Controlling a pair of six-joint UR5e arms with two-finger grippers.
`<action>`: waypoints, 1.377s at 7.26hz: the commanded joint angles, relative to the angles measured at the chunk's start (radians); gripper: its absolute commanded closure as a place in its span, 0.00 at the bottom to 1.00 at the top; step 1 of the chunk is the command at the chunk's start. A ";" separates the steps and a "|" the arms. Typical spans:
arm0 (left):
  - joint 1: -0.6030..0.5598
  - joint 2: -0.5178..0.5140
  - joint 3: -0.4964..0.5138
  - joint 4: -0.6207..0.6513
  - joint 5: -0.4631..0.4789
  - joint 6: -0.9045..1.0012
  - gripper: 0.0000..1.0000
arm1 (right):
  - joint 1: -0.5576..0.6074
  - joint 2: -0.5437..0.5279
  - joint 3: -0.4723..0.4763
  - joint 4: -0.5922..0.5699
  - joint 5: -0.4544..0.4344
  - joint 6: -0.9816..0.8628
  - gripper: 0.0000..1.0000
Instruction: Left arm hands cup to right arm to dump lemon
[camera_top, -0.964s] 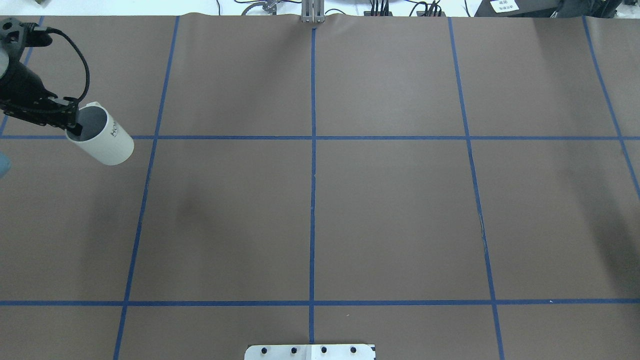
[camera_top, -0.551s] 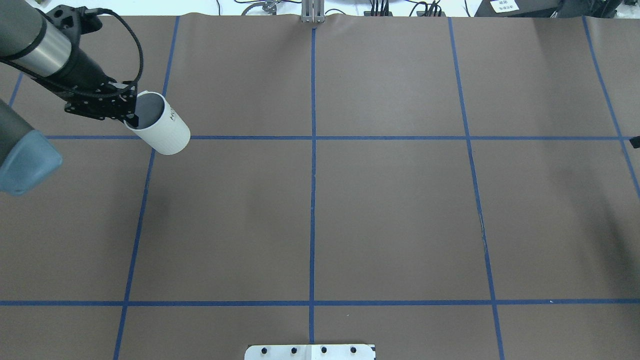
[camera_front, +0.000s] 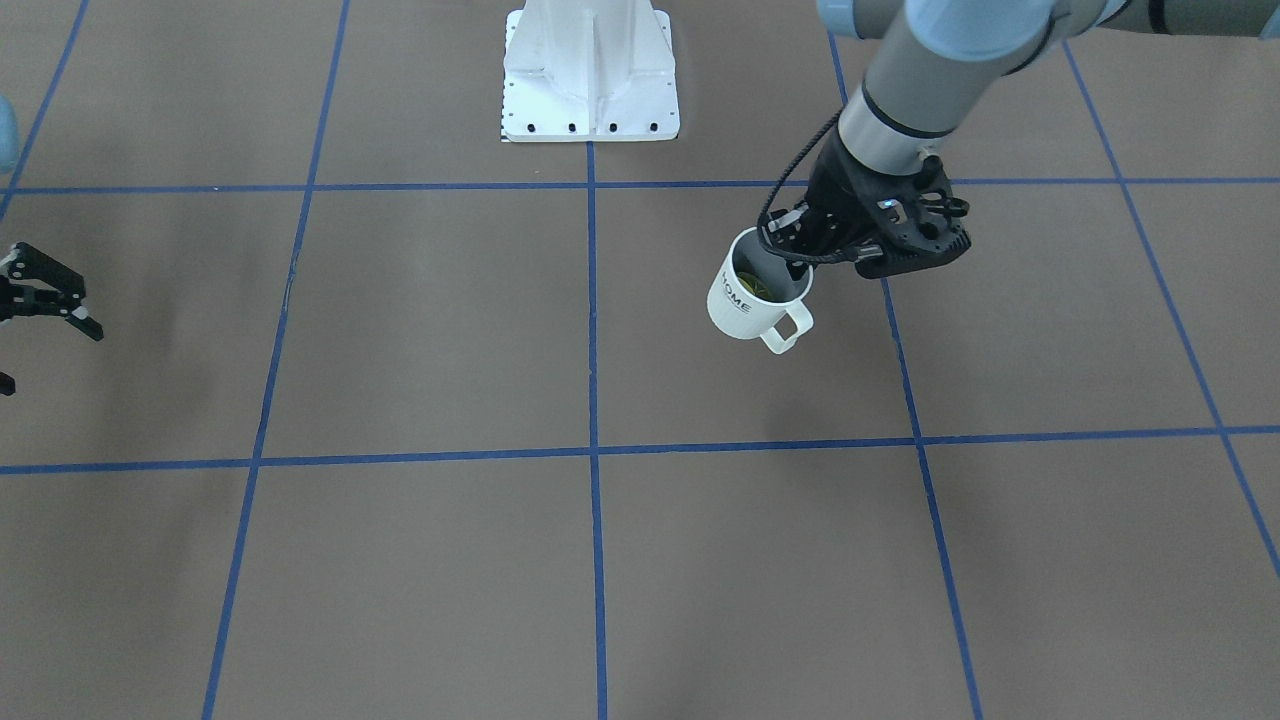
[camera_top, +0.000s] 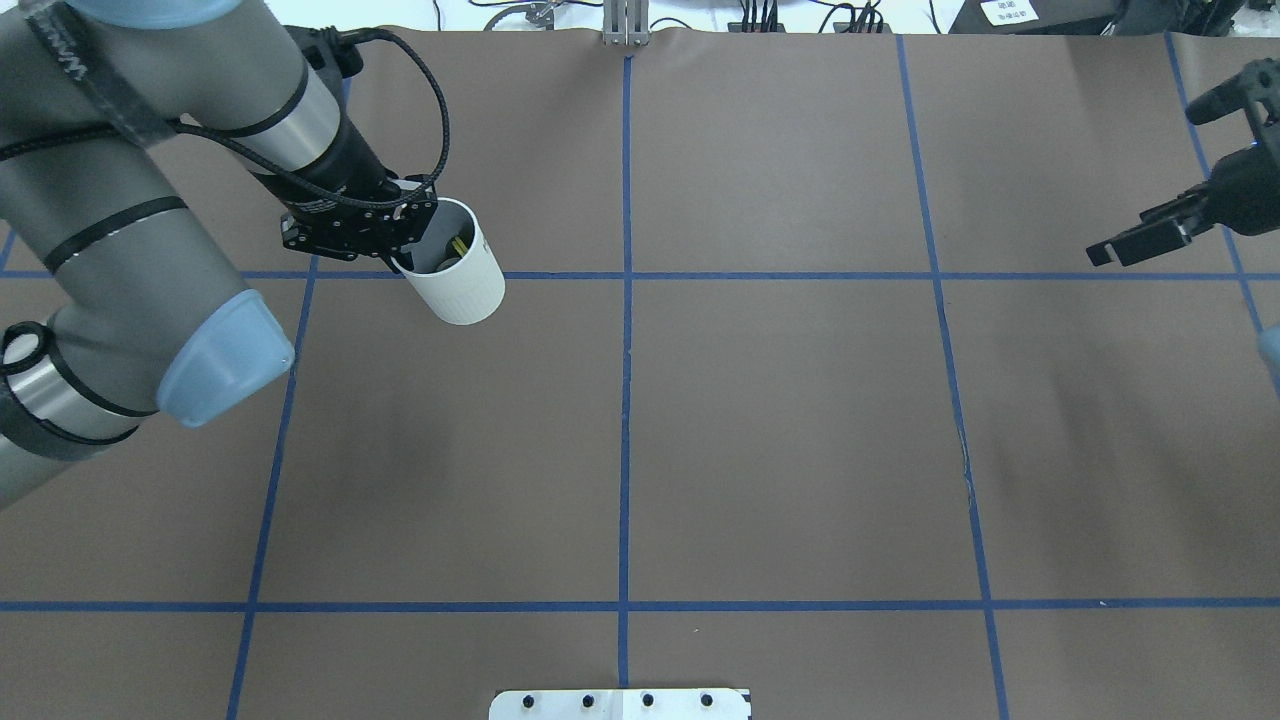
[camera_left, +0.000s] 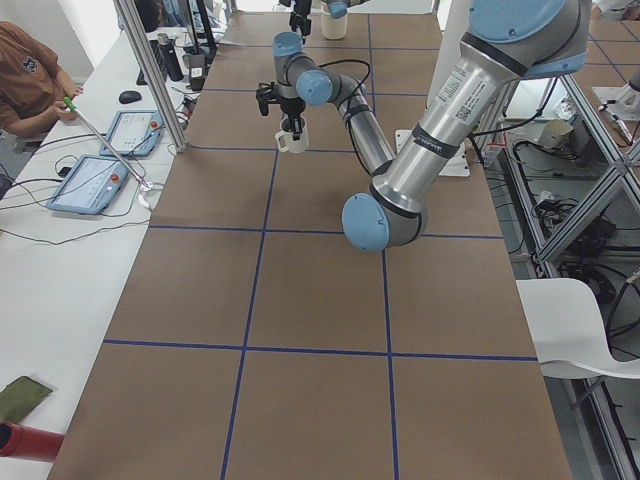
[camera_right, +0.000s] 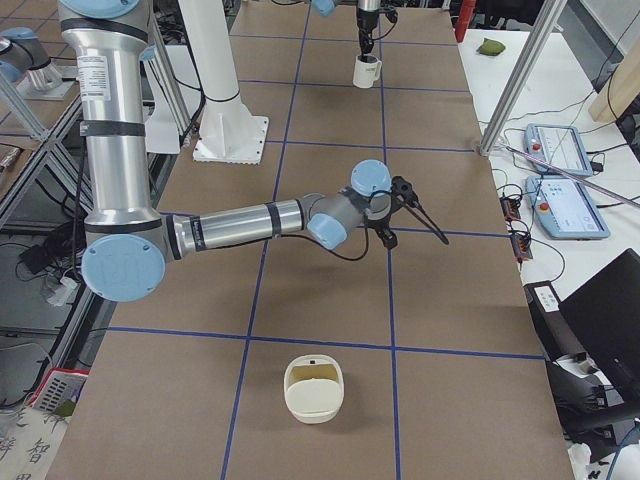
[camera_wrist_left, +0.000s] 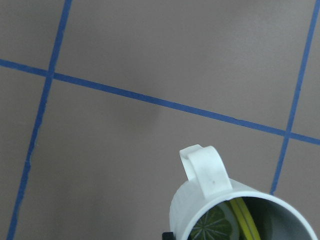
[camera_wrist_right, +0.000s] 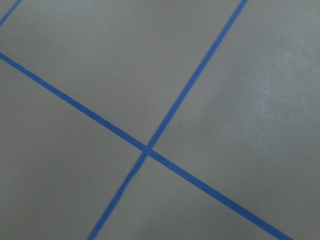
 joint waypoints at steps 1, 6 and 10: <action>0.053 -0.111 0.060 0.033 0.058 -0.121 1.00 | -0.127 0.103 0.005 0.041 -0.141 0.179 0.01; 0.073 -0.288 0.246 0.040 0.060 -0.284 1.00 | -0.595 0.135 0.091 0.319 -0.884 0.460 0.02; 0.092 -0.379 0.330 0.040 0.058 -0.364 1.00 | -0.837 0.216 0.084 0.310 -1.268 0.460 0.02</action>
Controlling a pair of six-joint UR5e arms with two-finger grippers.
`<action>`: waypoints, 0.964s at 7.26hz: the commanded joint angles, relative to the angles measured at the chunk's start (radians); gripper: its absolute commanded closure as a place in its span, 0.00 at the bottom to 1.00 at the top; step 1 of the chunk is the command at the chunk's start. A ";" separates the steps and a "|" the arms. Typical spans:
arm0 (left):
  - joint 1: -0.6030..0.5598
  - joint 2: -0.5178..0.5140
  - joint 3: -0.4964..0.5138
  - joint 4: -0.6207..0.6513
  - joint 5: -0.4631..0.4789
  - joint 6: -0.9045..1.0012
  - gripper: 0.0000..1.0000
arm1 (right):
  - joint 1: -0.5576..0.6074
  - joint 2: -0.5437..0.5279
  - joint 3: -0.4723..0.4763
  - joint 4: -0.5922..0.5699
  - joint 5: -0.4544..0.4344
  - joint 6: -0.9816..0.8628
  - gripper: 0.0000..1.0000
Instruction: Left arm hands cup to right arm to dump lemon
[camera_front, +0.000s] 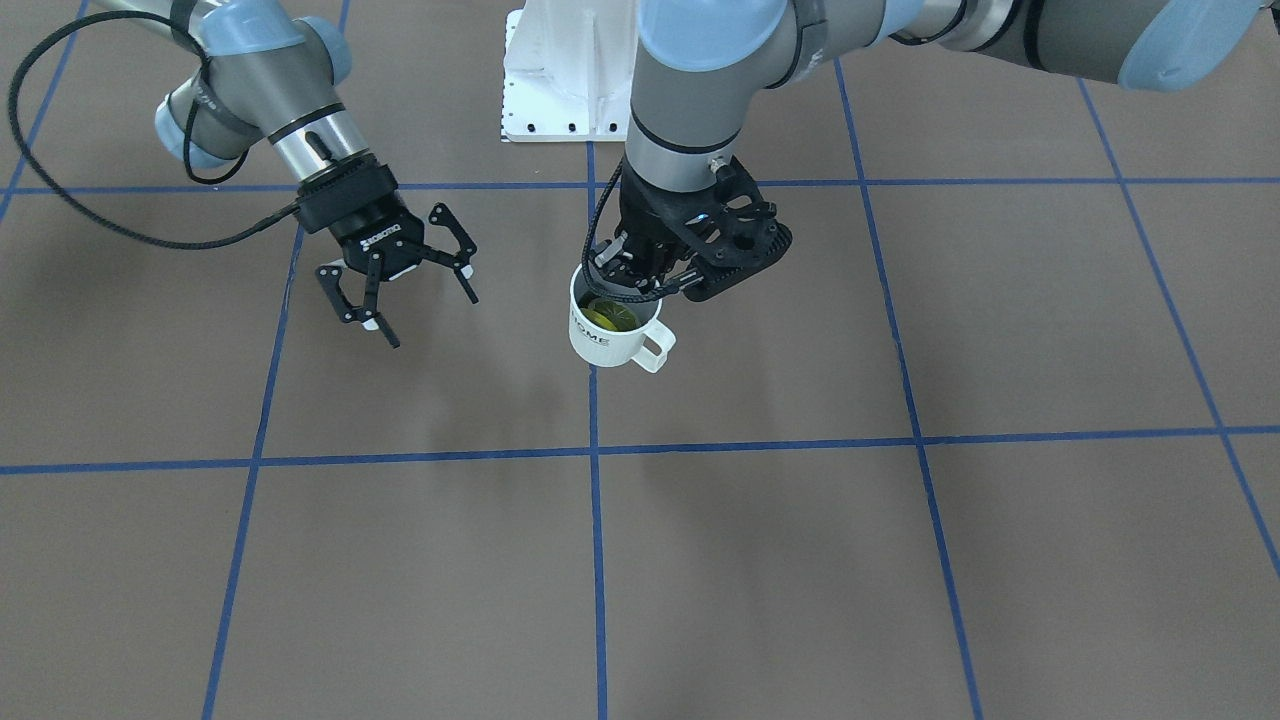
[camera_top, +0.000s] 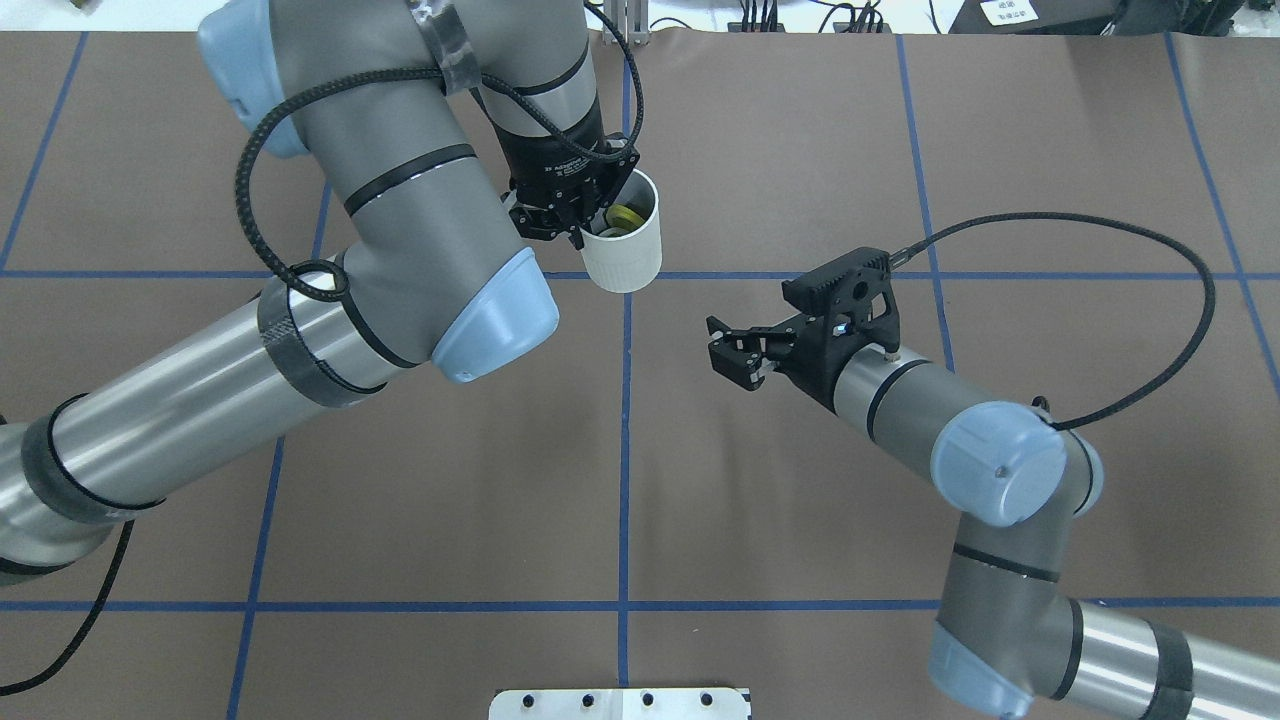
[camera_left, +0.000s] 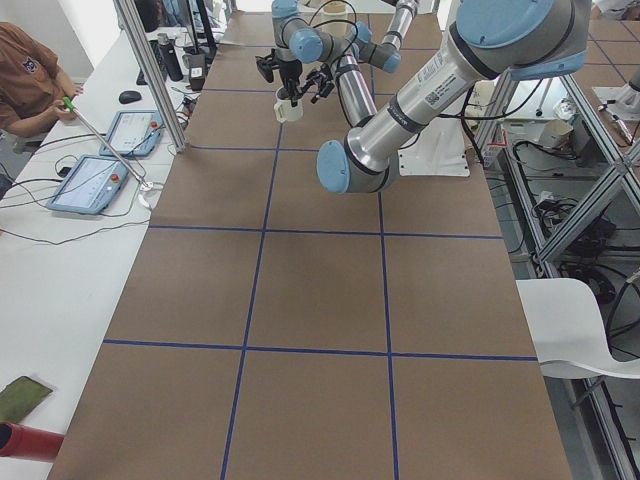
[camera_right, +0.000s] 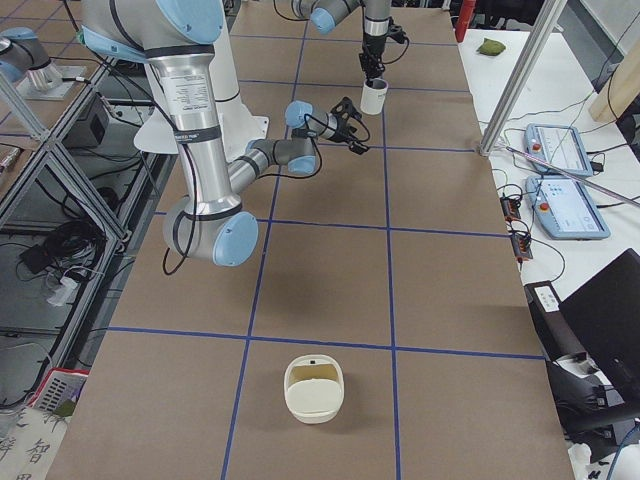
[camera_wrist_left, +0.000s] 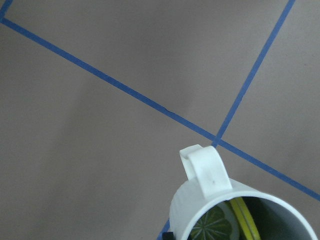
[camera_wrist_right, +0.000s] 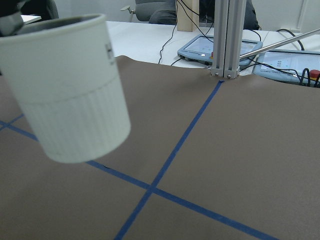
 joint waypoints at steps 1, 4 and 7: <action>0.002 -0.040 0.046 0.002 -0.003 -0.008 1.00 | -0.104 0.031 -0.009 -0.004 -0.199 0.000 0.01; 0.016 -0.106 0.138 0.028 -0.008 -0.008 1.00 | -0.141 0.074 -0.027 -0.005 -0.290 -0.011 0.01; 0.039 -0.108 0.123 0.031 -0.005 -0.008 1.00 | -0.144 0.092 -0.037 -0.002 -0.341 -0.005 0.01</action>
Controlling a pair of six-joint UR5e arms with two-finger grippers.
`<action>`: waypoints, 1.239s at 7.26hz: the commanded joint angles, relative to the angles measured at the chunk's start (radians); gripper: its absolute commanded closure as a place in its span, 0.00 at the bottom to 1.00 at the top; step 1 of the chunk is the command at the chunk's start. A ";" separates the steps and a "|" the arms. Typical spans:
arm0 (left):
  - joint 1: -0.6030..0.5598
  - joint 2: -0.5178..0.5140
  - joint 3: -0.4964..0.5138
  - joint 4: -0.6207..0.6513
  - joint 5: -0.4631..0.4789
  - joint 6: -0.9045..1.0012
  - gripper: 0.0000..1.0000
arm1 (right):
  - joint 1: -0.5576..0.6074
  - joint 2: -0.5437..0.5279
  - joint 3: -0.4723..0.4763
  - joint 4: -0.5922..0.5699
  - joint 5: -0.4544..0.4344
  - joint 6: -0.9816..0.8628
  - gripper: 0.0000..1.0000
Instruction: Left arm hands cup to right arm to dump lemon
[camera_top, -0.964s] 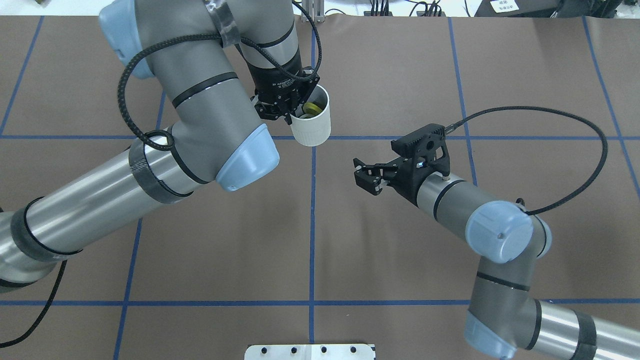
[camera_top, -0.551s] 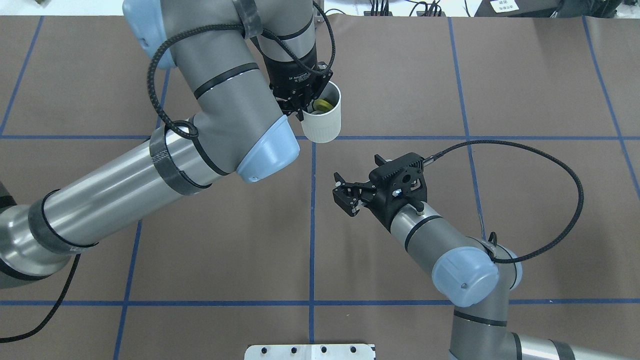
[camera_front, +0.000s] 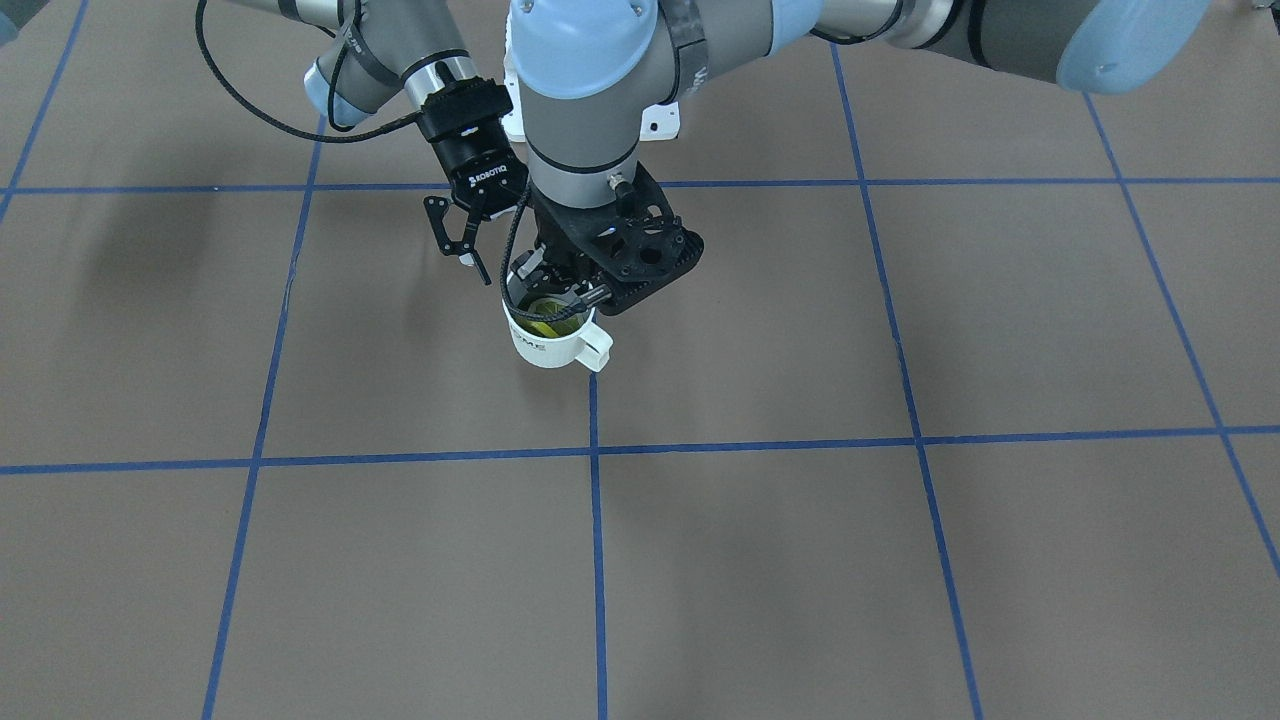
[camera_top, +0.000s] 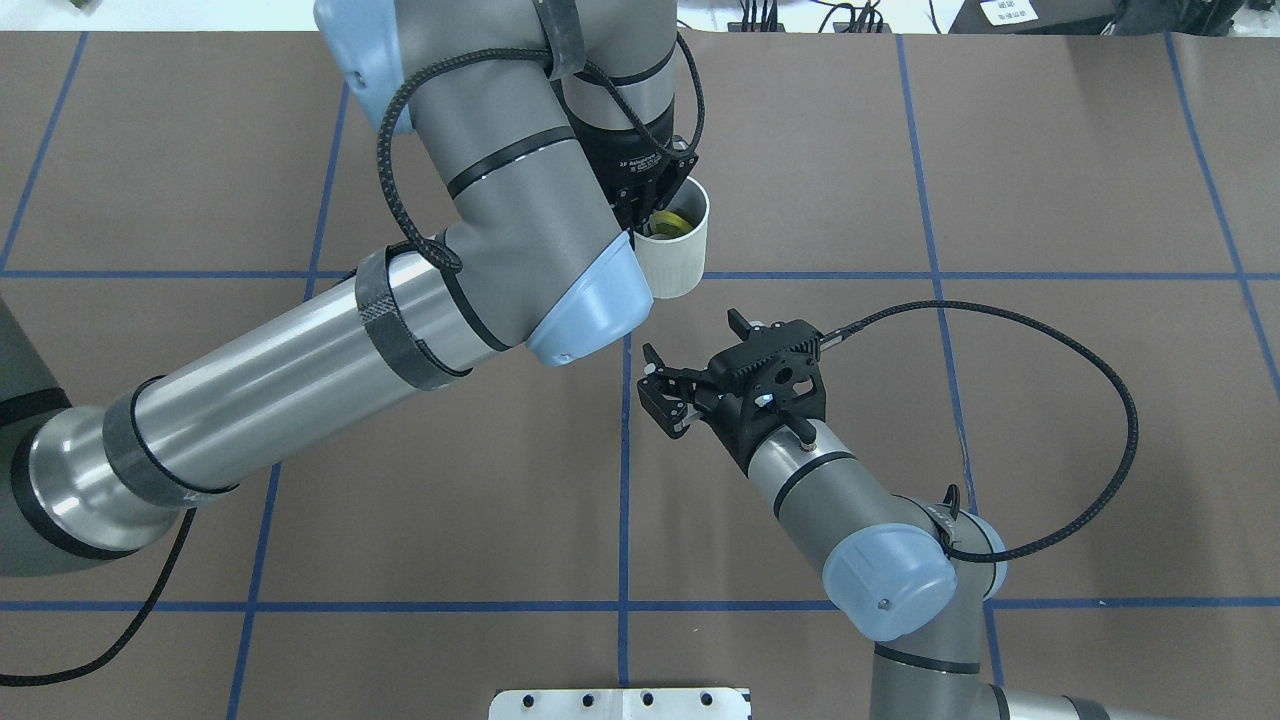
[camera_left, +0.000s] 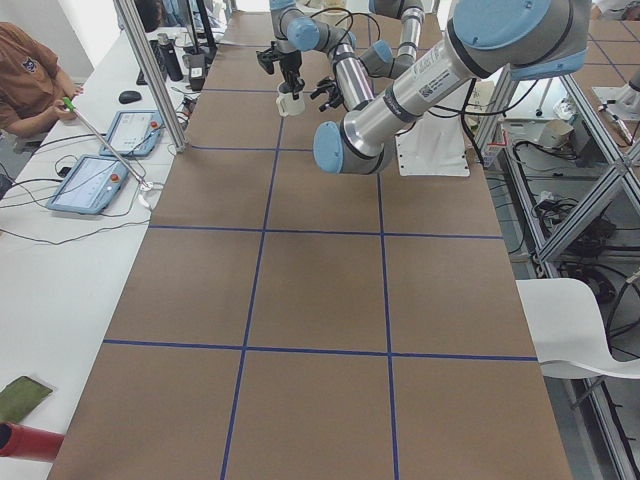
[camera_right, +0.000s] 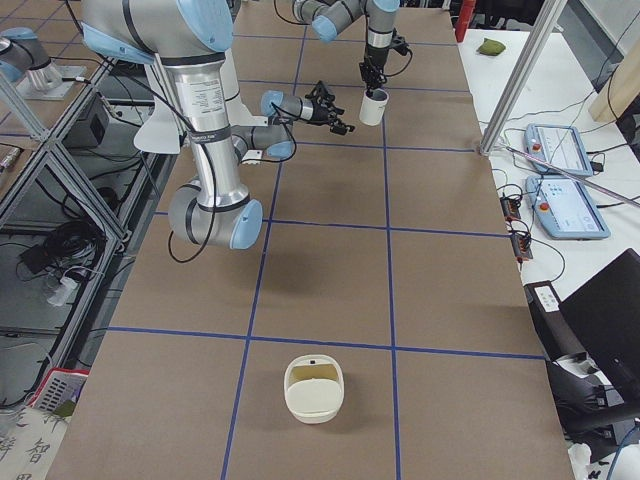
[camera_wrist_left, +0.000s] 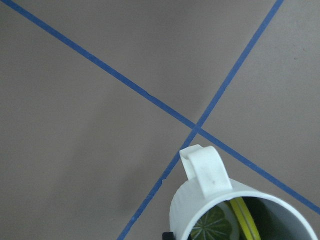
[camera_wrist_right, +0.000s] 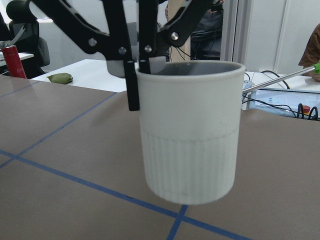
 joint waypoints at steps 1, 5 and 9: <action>0.018 -0.002 -0.003 0.004 0.002 0.000 1.00 | -0.001 0.010 -0.001 0.003 -0.068 0.002 0.01; 0.032 -0.005 -0.009 0.012 -0.004 -0.002 1.00 | -0.001 0.010 -0.034 0.014 -0.106 0.005 0.01; 0.047 -0.007 -0.011 0.015 -0.005 -0.002 1.00 | -0.004 0.013 -0.034 0.017 -0.120 0.012 0.01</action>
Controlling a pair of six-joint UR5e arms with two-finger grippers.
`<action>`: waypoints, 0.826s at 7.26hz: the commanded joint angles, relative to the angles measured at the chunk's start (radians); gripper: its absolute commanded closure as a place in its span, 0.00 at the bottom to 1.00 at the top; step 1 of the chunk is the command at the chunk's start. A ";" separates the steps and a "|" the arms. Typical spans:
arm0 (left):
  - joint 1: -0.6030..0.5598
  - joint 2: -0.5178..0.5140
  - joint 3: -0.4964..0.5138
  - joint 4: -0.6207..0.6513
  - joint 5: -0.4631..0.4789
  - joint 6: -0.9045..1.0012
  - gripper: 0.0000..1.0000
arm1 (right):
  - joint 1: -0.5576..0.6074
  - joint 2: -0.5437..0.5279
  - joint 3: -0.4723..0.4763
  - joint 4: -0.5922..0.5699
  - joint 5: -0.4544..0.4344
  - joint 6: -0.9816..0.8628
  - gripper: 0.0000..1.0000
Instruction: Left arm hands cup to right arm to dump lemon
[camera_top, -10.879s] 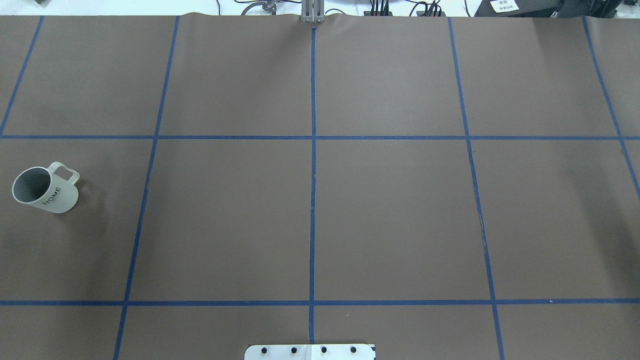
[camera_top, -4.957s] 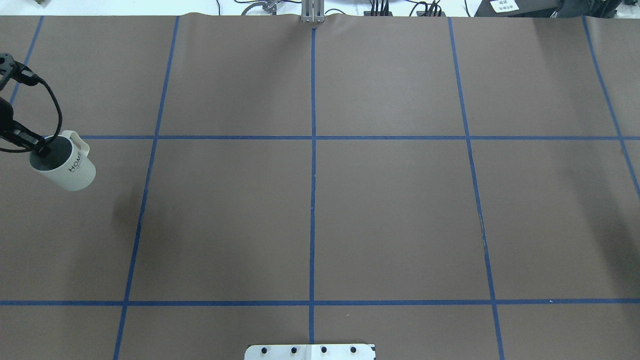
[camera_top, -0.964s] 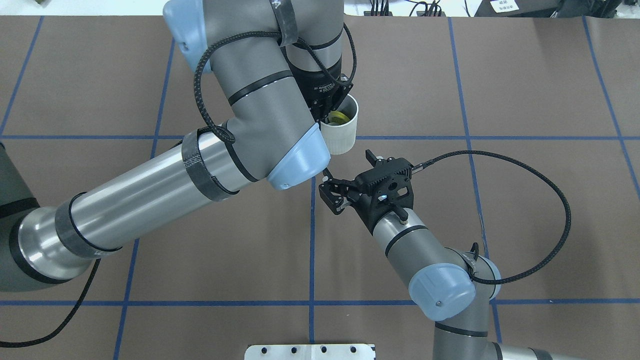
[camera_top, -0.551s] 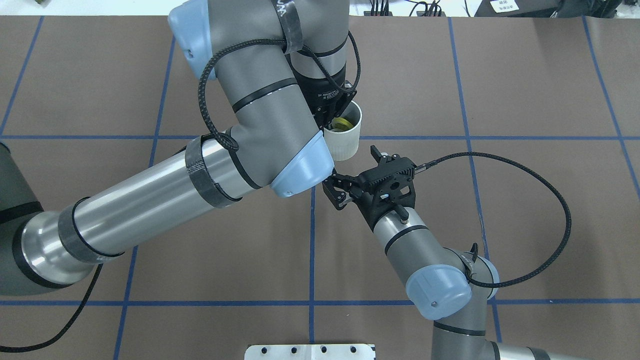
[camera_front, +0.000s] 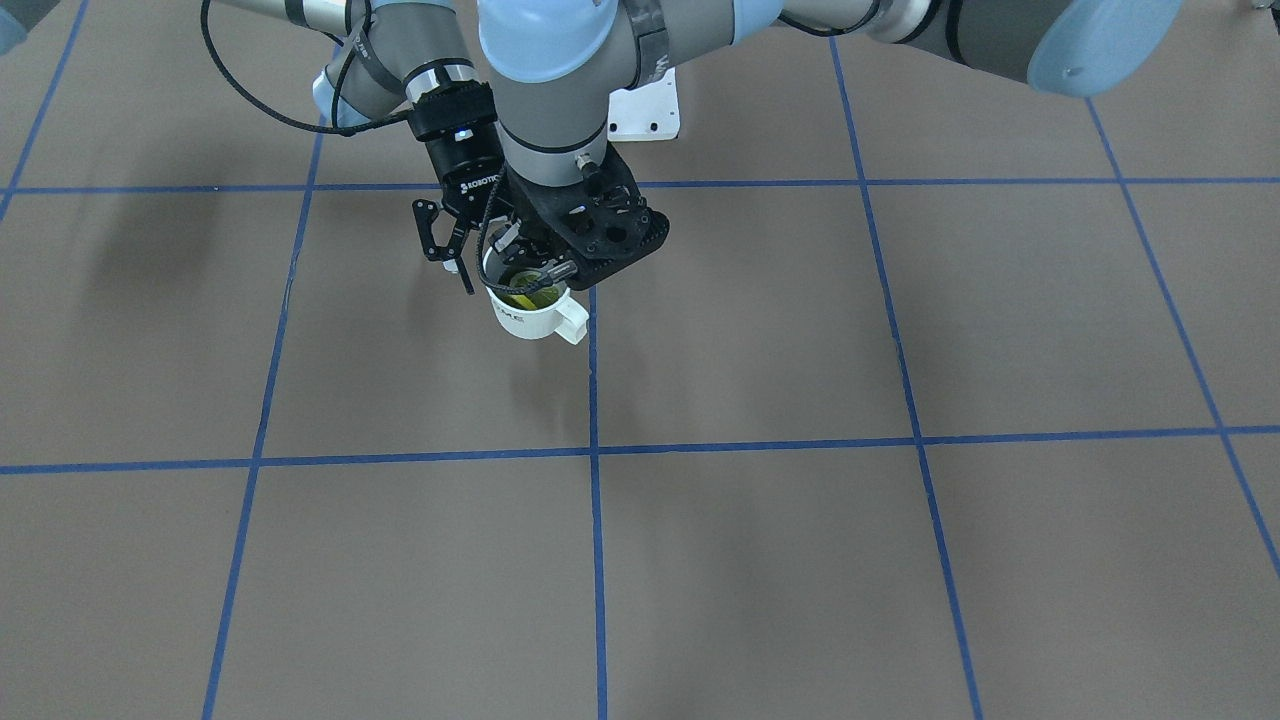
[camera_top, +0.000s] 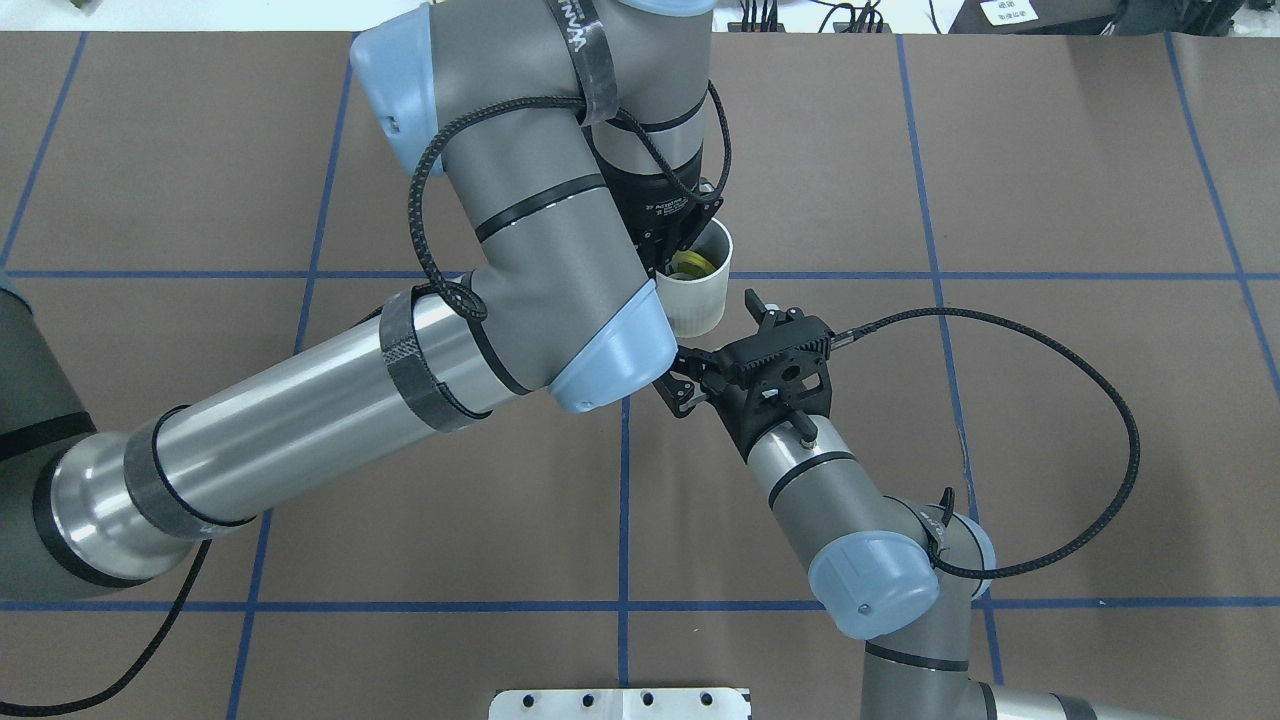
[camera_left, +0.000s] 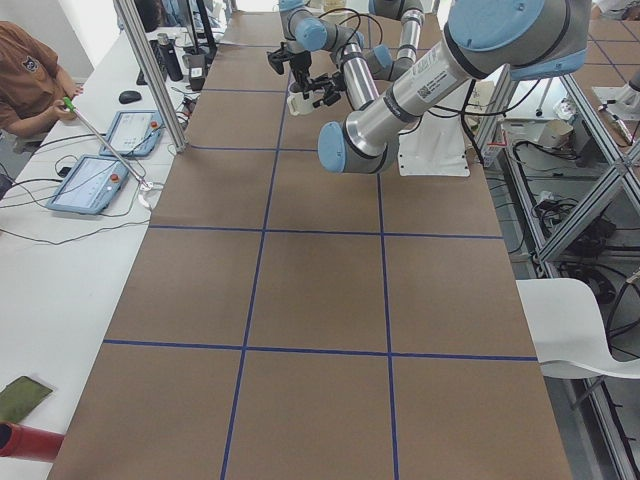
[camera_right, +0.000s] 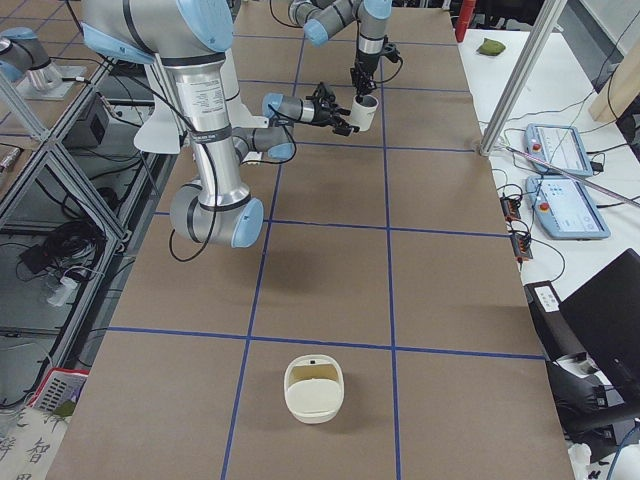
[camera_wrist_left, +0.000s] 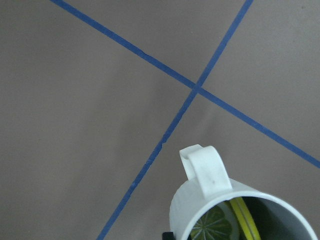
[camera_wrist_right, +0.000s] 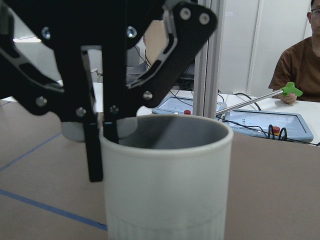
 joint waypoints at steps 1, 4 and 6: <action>0.004 0.000 -0.013 0.001 -0.001 0.000 1.00 | -0.003 0.001 0.000 0.001 -0.002 0.014 0.01; 0.018 0.002 -0.022 0.002 -0.001 -0.002 1.00 | -0.003 0.001 0.002 0.001 -0.002 0.014 0.01; 0.028 0.005 -0.026 0.004 -0.001 -0.002 1.00 | -0.005 0.009 0.000 0.001 -0.002 0.014 0.01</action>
